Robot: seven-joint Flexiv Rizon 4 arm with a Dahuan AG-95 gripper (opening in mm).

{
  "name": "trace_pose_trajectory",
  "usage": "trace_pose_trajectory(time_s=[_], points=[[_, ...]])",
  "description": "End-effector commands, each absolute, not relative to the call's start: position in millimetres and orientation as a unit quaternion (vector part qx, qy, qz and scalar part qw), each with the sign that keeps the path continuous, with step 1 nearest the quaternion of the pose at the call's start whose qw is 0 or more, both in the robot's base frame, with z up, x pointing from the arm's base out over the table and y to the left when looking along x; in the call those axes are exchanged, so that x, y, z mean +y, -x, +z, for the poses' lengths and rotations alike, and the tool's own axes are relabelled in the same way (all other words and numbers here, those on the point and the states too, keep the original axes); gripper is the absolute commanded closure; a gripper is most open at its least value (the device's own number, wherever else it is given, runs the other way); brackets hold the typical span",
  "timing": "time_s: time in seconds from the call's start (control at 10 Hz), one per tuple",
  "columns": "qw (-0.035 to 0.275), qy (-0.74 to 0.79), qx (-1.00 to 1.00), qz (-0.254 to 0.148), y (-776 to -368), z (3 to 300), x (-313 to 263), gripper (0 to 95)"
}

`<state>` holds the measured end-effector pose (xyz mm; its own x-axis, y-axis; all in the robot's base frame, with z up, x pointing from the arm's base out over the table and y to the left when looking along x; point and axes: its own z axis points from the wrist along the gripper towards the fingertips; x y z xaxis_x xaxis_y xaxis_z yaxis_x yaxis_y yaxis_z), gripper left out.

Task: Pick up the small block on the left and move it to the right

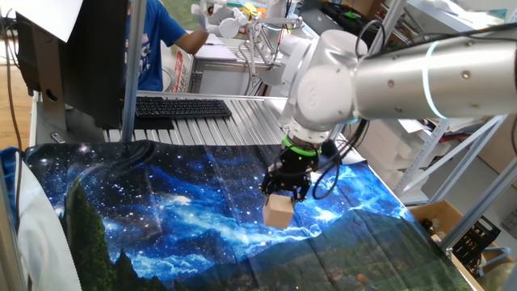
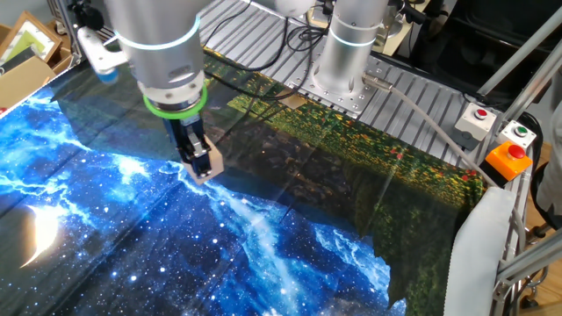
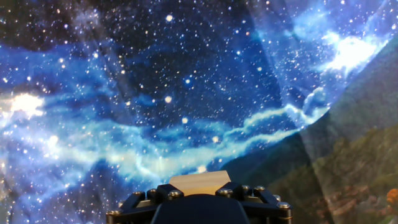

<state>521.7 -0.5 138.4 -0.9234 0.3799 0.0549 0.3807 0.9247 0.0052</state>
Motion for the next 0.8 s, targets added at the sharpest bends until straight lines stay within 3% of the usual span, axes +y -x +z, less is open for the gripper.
trace_pose_trajectory(time_s=[0.1, 0.8], points=[[0.027, 0.195, -0.980, -0.005, -522, 138, 3, 95.0], [0.021, 0.199, -0.980, 0.002, -514, 131, 23, 95.0]])
